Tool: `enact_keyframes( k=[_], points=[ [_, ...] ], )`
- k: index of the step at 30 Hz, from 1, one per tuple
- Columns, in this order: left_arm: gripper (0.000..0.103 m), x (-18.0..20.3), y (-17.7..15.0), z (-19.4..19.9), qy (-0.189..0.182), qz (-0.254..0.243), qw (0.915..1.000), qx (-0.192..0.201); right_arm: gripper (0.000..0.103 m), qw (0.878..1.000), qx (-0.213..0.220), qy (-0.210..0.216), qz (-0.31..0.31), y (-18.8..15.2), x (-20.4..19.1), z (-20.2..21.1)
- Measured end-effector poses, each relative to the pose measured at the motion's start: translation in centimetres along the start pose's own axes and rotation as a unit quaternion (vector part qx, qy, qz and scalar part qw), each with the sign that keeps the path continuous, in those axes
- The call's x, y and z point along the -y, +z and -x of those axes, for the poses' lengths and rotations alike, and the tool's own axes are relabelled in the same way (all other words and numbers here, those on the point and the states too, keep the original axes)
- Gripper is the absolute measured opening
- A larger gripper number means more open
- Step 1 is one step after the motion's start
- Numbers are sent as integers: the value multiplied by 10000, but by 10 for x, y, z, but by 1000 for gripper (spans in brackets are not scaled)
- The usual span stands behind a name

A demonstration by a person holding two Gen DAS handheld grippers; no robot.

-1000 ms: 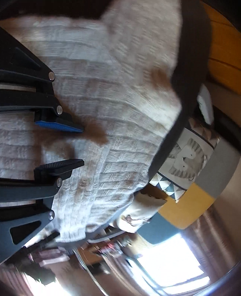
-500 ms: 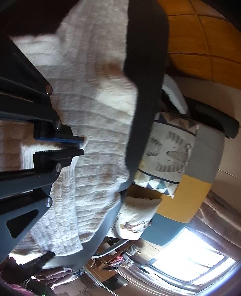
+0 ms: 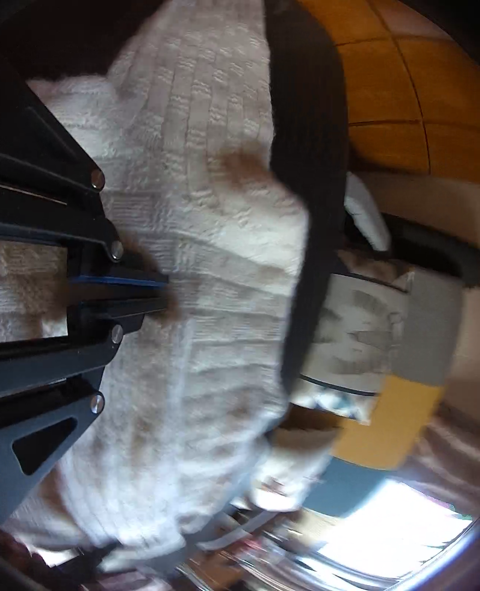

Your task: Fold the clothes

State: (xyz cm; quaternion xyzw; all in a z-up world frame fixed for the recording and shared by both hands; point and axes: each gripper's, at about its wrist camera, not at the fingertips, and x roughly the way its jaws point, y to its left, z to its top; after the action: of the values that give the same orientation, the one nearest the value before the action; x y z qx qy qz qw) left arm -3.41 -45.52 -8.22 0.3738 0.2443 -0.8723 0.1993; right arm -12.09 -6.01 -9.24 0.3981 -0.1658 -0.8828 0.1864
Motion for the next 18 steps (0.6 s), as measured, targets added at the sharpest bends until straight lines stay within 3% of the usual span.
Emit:
enact_keyframes(
  k=[3,5,8,11,13,18],
  points=[
    [17,-21,4,12,-179,444,9988,-90,25,10000,36,-62,54,-1,-2,2],
    [18,-37,3,25,-307,699,9971,56,25,9999,60,-103,90,-1,-3,4],
    [21,-77,5,45,-495,1346,9895,193,25,9997,49,-132,221,-4,-8,4],
    [22,-124,6,63,-629,1942,9782,367,25,9974,-174,-18,694,-11,-34,-6],
    [24,-159,6,80,-441,2307,9695,701,25,9944,-323,58,1008,-16,-52,-12],
    [27,-234,2,104,141,3346,9339,1252,25,9811,-692,248,1788,-29,-95,-29]
  ],
)
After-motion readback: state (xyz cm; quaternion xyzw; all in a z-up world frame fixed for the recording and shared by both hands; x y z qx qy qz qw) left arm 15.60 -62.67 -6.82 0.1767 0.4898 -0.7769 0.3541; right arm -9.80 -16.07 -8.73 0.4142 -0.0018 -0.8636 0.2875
